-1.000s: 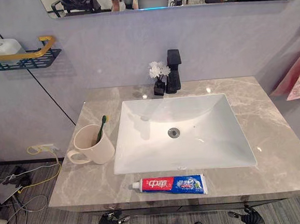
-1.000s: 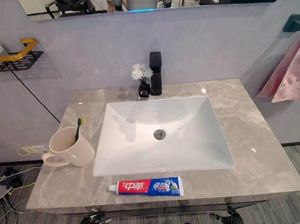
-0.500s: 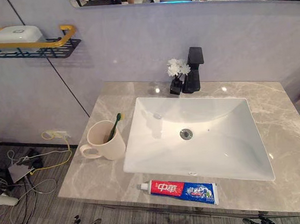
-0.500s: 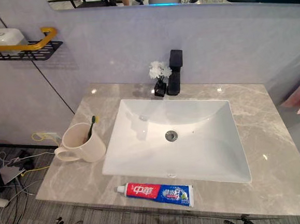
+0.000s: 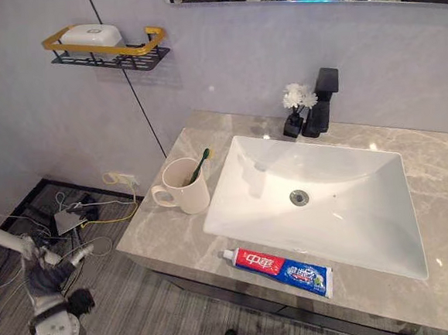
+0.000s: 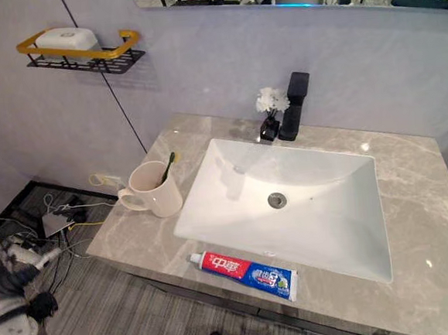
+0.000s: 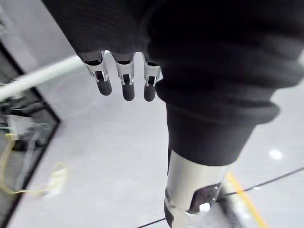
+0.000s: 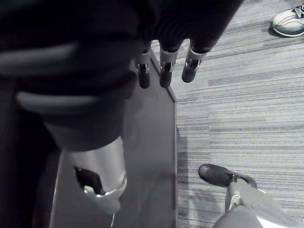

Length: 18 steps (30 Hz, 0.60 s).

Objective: Organize washtable

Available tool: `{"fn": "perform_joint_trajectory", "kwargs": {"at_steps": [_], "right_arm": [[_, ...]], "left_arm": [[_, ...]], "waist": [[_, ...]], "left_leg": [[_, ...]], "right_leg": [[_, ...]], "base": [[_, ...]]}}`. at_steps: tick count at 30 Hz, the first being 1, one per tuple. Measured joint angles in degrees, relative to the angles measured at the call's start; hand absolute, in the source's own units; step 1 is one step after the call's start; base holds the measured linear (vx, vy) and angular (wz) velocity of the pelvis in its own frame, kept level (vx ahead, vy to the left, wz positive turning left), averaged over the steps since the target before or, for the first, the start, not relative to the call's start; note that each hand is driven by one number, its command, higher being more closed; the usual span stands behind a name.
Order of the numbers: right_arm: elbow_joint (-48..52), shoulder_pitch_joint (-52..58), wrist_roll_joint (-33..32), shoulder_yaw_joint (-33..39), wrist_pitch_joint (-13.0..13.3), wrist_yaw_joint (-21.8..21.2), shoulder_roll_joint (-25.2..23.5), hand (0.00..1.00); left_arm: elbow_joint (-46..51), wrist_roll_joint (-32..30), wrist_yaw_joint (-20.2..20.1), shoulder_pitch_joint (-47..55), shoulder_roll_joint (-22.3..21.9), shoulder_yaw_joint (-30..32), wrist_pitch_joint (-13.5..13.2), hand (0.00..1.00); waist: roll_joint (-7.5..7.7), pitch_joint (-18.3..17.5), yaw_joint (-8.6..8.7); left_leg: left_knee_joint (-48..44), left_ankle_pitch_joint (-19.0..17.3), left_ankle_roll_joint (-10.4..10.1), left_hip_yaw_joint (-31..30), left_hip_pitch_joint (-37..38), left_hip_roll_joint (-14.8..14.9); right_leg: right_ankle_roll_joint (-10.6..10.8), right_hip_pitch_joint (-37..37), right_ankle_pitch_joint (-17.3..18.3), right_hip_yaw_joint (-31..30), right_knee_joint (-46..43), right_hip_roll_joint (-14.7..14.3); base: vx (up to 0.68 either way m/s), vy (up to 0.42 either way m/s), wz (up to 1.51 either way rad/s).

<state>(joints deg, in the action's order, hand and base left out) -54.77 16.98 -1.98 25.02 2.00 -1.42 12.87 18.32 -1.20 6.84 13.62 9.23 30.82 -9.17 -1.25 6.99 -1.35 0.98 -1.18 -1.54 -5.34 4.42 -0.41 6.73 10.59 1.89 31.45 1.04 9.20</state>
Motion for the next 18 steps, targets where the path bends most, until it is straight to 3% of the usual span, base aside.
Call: {"fn": "perform_joint_trajectory", "kwargs": {"at_steps": [4,7,12,18], "right_arm": [[0.05,0.25,-0.84,-0.74,0.11,-0.13,-0.7,0.0],[0.08,0.23,-0.87,-1.68,0.44,-0.18,-0.91,0.0],[0.14,-0.31,-0.88,-5.68,0.94,-0.53,-0.46,0.0],[1.86,-1.07,-0.82,-9.05,1.3,-1.34,-0.57,0.0]], "left_arm": [[18.63,-4.28,0.45,-0.98,0.12,-10.19,-3.88,0.0],[24.57,-7.56,-0.8,-3.08,1.61,-19.07,-5.36,0.0],[26.96,-13.05,-4.44,-4.97,5.89,-31.96,-6.39,0.0],[26.88,-14.84,-9.41,-8.89,8.1,-42.44,-6.49,0.0]], "waist": [[-0.23,-0.11,0.49],[-0.54,-0.27,0.74],[-0.84,-0.44,2.07],[-0.94,-0.47,2.45]], "left_leg": [[-0.77,-0.01,0.0,-0.93,-0.39,-0.21],[-1.27,-0.02,-0.01,-1.13,-0.35,-0.14],[-1.44,-0.03,-0.01,-0.82,-0.22,0.19],[-1.45,0.0,-0.06,0.94,-0.33,1.05]], "right_leg": [[-0.03,0.43,0.02,0.65,-0.05,0.05],[-0.04,0.81,0.02,0.86,-0.1,-0.03],[-0.4,1.03,0.24,0.9,-0.15,-0.33],[-1.03,0.04,-0.25,-0.73,0.3,-1.07]], "base": [[-0.02,0.005,0.12],[-0.04,0.004,0.04],[-0.05,0.004,0.01],[-0.03,0.009,-0.17]]}}
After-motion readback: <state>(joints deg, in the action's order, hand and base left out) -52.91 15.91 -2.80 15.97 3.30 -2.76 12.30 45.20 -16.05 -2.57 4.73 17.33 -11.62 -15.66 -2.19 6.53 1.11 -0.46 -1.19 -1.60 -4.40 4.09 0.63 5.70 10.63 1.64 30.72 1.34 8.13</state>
